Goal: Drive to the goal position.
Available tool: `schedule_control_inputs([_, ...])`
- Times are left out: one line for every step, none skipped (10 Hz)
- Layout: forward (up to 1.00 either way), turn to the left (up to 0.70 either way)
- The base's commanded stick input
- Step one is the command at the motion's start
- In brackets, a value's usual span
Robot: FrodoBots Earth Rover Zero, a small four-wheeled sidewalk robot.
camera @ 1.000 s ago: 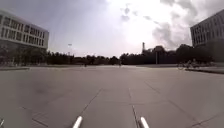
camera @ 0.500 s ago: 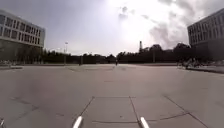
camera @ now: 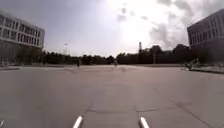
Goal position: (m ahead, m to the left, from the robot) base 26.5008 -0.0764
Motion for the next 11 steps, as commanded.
schedule_control_inputs([1.0, -0.16])
schedule_control_inputs([1.0, -0.4])
schedule_control_inputs([1.0, -0.1])
schedule_control_inputs([1.0, -0.04])
schedule_control_inputs([1.0, -0.08])
schedule_control_inputs([1.0, -0.39])
schedule_control_inputs([1.0, -0.01])
schedule_control_inputs([1.0, -0.01])
schedule_control_inputs([1.0, -0.34])
schedule_control_inputs([1.0, -0.05])
schedule_control_inputs([1.0, -0.01])
